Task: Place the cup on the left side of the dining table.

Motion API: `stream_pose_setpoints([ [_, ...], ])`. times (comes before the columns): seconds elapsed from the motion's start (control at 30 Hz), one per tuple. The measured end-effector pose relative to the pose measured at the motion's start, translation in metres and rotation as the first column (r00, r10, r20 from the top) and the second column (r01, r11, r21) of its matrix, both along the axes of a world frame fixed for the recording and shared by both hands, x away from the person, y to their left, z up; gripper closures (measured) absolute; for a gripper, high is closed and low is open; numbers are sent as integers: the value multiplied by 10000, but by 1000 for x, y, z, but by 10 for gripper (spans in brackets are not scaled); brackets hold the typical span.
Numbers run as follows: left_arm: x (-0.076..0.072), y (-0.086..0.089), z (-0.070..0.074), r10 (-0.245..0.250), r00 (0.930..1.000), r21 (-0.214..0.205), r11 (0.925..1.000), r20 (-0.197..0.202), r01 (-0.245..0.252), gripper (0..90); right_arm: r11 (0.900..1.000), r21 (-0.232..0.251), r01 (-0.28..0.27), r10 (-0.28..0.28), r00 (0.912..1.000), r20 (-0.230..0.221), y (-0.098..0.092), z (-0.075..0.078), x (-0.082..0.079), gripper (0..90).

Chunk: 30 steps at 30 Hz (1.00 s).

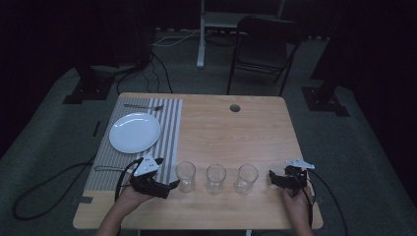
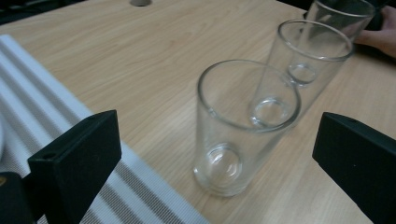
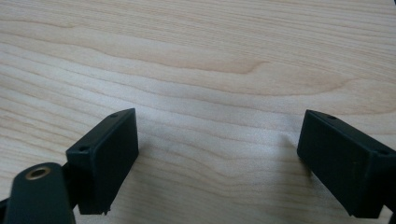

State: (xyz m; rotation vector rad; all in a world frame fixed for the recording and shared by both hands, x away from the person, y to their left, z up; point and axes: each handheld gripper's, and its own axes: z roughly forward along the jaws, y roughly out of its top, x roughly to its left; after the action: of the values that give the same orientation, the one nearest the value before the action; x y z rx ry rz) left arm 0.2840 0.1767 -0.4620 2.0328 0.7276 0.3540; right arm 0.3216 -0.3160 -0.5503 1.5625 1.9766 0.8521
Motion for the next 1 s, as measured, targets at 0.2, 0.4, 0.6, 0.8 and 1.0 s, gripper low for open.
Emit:
stream_pose_setpoints([
  [0.2, 5, -13, 4, -266, 9996, 124, 9996, 43, 266, 16, 10000, 1, 1, -1, 10000, 0, 0, 0, 0, 122],
  [0.4, 9, -23, 6, -408, 9992, 310, 9987, -7, 408, 16, 10000, 9, 19, -19, 10000, -7, 0, 0, -1, 125],
  [0.6, 14, -32, 10, -759, 9970, 274, 9967, -169, 763, 16, 10000, 0, 13, -13, 10000, -8, 0, 0, -1, 125],
  [0.8, 16, -42, 9, -924, 9955, 324, 9951, -233, 931, 16, 10000, 1, 13, -13, 10000, -9, 0, 0, -1, 125],
  [1.0, 18, -50, 11, -1025, 9945, 468, 9935, -203, 1034, 16, 10000, 1, 14, -14, 10000, -10, 0, 0, -1, 125],
])
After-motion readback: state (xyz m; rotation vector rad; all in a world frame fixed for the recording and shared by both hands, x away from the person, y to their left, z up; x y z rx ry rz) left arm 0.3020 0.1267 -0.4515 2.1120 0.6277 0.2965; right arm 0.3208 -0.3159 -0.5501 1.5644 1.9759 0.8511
